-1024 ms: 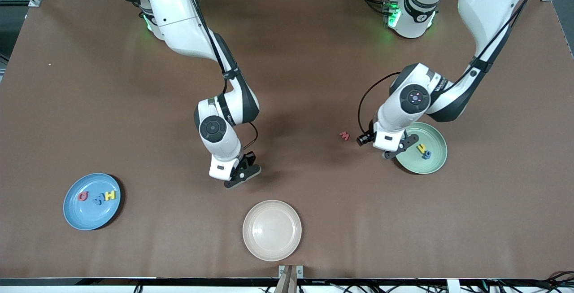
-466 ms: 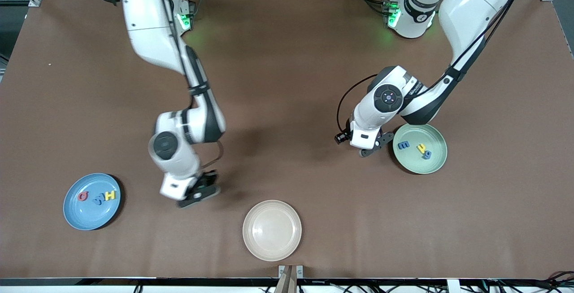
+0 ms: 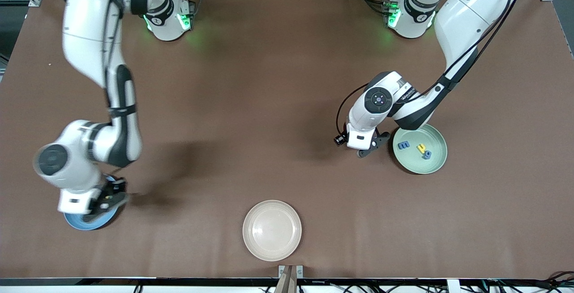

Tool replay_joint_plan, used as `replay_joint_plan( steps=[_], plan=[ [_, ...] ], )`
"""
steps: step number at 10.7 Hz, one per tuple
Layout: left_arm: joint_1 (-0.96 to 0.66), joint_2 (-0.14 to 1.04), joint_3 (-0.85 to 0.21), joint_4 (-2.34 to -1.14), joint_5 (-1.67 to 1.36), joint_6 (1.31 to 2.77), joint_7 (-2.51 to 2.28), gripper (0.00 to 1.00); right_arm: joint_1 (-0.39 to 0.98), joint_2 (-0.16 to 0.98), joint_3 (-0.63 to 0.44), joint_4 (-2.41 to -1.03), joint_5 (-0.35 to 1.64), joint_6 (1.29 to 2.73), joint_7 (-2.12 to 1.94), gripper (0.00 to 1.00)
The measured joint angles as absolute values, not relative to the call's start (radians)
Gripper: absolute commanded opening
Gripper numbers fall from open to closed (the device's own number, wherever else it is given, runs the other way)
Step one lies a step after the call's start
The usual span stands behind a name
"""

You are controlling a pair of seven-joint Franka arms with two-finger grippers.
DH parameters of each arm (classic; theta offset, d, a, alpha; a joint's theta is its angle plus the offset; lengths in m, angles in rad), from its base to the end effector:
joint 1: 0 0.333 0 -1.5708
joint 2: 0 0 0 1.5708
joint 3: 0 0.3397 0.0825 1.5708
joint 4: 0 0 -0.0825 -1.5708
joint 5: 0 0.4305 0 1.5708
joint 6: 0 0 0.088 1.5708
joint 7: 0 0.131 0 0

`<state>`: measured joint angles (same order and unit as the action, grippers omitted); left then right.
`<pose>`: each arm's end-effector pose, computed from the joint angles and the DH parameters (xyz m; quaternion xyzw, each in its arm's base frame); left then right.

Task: Sort uppercase to blue plate, lowercase to green plate
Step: 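Carry the teal R to the blue plate while the left gripper reaches w, then release the R on the blue plate while the left gripper grasps w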

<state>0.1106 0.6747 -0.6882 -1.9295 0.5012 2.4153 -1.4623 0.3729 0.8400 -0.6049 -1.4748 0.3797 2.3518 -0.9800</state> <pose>0.5625 -0.3478 0.1643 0.9527 0.3011 -0.0299 0.0289 0.7862 -0.0852 0.2237 0.9319 0.3434 0.0428 0.1089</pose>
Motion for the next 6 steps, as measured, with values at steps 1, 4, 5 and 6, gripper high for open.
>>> replay_joint_plan(
  steps=[1,4,5,6],
  plan=[
    [0.108,0.679,-0.688,-1.931,0.505,2.420,-1.474,0.59,0.321,0.840,-0.598,-1.466,0.384,2.357,-1.036,0.42],
    [0.096,0.689,-0.688,-1.938,0.557,2.424,-1.534,0.59,0.204,0.841,-0.527,-1.434,0.392,2.367,-1.092,1.00],
    [0.096,0.690,-0.688,-1.944,0.571,2.424,-1.547,0.59,0.207,0.841,-0.519,-1.431,0.393,2.367,-1.092,1.00],
    [0.096,0.692,-0.688,-1.951,0.574,2.424,-1.552,0.59,0.212,0.841,-0.513,-1.429,0.393,2.368,-1.092,1.00]
  ],
)
